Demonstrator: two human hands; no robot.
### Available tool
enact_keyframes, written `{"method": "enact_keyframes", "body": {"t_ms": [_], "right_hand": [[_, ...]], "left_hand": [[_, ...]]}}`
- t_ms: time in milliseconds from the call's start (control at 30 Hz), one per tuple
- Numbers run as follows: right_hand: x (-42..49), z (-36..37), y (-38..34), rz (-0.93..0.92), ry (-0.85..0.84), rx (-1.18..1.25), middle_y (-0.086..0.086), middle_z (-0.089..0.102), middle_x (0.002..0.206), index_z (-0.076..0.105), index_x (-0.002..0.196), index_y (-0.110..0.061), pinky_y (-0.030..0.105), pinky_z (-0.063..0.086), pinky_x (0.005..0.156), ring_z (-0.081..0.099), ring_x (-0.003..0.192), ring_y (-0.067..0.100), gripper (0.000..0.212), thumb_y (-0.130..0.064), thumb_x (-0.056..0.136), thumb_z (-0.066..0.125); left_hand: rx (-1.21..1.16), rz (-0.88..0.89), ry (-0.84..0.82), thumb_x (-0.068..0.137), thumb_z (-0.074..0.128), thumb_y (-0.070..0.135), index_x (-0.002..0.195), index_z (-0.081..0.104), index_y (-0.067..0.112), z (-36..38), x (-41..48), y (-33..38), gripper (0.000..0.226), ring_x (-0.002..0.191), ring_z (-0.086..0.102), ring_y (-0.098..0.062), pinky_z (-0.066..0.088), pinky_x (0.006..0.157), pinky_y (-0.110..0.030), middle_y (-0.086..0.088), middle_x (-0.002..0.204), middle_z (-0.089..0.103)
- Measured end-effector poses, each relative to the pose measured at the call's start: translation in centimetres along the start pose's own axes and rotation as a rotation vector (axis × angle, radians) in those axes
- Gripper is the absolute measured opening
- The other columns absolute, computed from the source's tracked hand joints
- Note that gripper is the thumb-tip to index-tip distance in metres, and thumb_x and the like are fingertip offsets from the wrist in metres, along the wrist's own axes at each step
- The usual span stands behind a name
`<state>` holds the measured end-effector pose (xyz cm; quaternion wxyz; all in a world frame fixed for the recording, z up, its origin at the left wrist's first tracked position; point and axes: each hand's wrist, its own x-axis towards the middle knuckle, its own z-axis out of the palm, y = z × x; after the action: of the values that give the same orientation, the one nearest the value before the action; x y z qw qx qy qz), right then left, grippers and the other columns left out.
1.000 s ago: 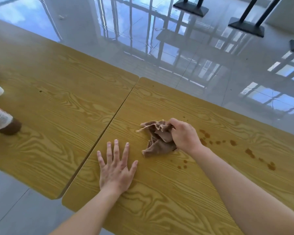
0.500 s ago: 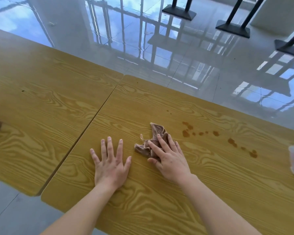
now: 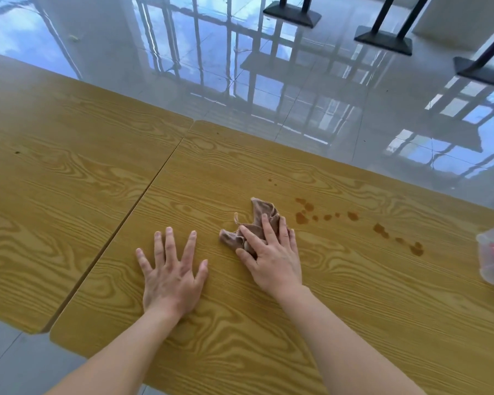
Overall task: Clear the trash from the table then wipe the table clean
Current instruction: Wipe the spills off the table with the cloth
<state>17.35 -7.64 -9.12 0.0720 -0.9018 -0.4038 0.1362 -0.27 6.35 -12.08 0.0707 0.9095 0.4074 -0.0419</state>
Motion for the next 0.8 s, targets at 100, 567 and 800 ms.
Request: {"method": "enact_keyframes", "body": {"t_ms": [100,567,800], "right_hand": [[-2.9,1.4,0.2,-0.117,0.052,-0.013,-0.009,0.006,0.165,0.014,0.147,-0.059,0.045,0.0,0.123,-0.014,0.151,0.024,0.051,-0.07,0.097,0.021],[-10.1,2.3,3.1,-0.069,0.077,-0.025,-0.004,0.012,0.164,0.015,0.147,-0.058,0.041,0.0,0.121,-0.009,0.152,0.023,0.051,-0.067,0.098,0.024],[-12.1,-1.0,12.7,0.31,0.074,-0.01,-0.002,0.0,0.166,0.008,0.145,-0.064,0.039,-0.008,0.122,-0.015,0.151,0.021,0.052,-0.072,0.094,0.015]], "left_hand": [[0.01,0.007,-0.008,0.091,0.007,0.068,0.154,-0.01,0.039,0.0,-0.1,-0.1,0.071,0.148,-0.024,-0.029,-0.011,0.115,-0.065,-0.013,0.164,-0.015],[0.051,0.049,-0.082,0.091,0.001,0.065,0.153,-0.016,0.037,-0.6,0.2,1.6,0.07,0.148,-0.021,-0.033,-0.005,0.115,-0.067,-0.012,0.163,-0.017],[0.006,0.315,-0.126,0.089,0.005,0.067,0.152,-0.008,0.045,0.0,-0.3,13.3,0.068,0.147,-0.024,-0.033,-0.014,0.111,-0.069,-0.007,0.164,-0.016]]}}
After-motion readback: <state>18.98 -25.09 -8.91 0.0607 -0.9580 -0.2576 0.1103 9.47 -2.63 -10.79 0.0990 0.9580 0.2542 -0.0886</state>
